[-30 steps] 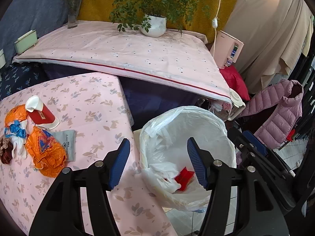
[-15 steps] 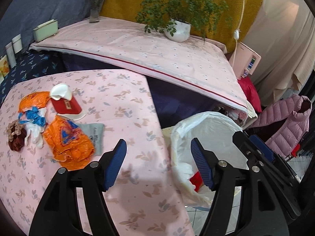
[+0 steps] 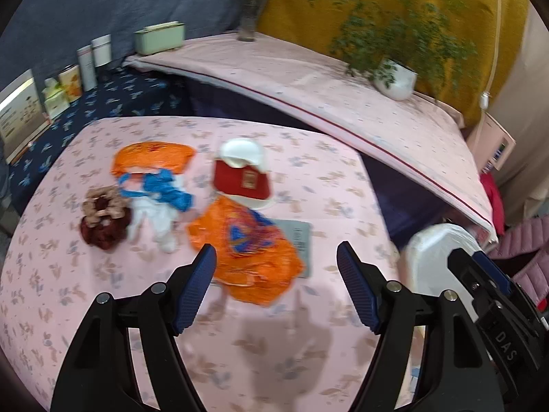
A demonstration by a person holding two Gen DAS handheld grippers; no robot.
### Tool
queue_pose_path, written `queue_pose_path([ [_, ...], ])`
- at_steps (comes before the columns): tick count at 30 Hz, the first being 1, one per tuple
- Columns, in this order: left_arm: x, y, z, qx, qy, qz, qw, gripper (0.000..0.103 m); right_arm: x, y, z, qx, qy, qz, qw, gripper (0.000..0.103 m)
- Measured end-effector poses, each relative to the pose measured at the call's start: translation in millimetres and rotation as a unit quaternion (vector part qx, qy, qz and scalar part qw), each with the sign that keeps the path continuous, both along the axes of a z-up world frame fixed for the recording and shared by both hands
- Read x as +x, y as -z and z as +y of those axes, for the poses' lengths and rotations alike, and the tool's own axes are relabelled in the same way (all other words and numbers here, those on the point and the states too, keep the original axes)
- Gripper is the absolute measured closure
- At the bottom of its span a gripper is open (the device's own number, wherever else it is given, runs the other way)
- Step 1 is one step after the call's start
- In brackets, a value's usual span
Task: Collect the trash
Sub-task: 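Move both grippers back over the table toward the scrunchie and orange wrapper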
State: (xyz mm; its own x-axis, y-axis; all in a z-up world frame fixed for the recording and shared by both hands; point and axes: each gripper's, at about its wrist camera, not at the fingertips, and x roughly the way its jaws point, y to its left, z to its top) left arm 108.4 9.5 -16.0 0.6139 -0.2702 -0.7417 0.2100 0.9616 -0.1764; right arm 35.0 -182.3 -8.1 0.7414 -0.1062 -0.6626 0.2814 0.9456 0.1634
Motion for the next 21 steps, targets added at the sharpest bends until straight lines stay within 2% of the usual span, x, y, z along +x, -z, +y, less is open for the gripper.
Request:
queue_pose_path([
  [9, 22.9, 21.9, 81.8, 0.009, -0.088, 0.021, 0.9959, 0.034, 32.0, 15.2, 55.1, 0.006, -0.062, 0.022, 0.998, 0.053],
  [13, 30.9, 34.3, 114.3, 0.011, -0.120, 0.035, 0.9921, 0.031, 45.8, 25.6, 75.8, 0.014, -0.080, 0.032, 0.996, 0.046],
  [15, 34.6, 40.5, 128.2, 0.014, -0.135, 0.041, 0.9900, 0.028, 53.2, 31.2, 83.8, 0.018, -0.088, 0.039, 0.995, 0.046],
  [21, 47.3, 59.8, 163.4, 0.012, -0.171, 0.062, 0.9832, 0.027, 75.3, 50.5, 103.4, 0.028, -0.103, 0.063, 0.992, 0.046],
])
